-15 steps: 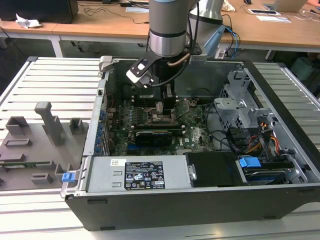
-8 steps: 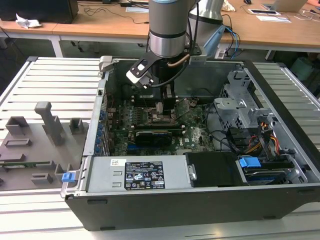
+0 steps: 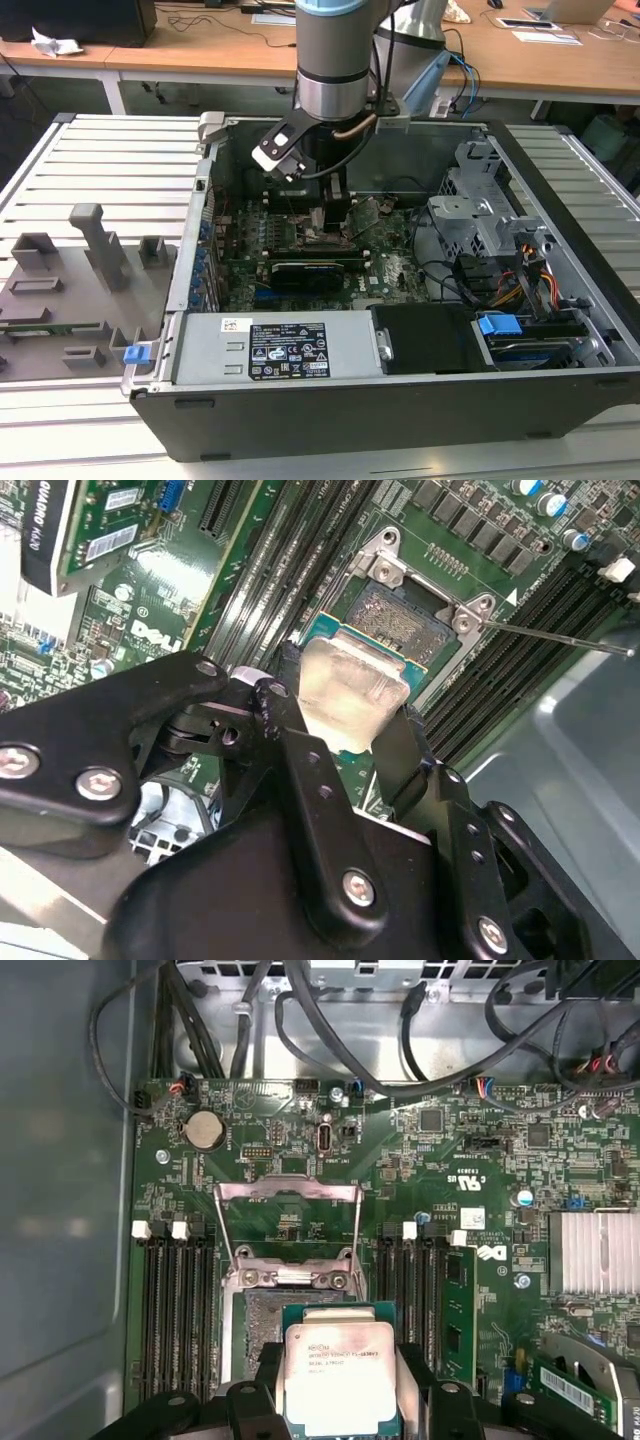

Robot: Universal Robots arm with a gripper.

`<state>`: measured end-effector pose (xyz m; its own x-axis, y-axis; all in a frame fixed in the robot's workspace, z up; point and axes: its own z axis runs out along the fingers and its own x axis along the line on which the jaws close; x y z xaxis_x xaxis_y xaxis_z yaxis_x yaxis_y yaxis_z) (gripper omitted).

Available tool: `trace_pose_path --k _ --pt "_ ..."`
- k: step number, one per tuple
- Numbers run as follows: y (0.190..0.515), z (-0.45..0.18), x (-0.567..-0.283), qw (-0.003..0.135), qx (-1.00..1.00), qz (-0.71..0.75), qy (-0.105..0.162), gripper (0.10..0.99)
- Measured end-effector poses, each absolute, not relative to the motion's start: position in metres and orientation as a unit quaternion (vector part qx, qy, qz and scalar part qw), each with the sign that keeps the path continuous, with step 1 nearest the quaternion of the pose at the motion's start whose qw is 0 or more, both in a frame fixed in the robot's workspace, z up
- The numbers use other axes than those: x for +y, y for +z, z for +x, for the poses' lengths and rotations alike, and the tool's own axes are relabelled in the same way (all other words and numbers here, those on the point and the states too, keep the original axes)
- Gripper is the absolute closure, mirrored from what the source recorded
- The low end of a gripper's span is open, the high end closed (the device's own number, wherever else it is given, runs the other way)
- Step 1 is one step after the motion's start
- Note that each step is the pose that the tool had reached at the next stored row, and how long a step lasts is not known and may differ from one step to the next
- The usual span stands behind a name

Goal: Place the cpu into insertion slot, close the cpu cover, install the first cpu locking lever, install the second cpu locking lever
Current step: 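Place the cpu into insertion slot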

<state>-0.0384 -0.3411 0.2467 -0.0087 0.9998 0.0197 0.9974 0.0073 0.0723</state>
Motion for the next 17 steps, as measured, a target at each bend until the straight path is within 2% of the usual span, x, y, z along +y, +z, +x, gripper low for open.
trace_pose_path --k 17 --pt "0.231 -0.039 -0.334 0.019 0.709 0.704 0.033 0.557"
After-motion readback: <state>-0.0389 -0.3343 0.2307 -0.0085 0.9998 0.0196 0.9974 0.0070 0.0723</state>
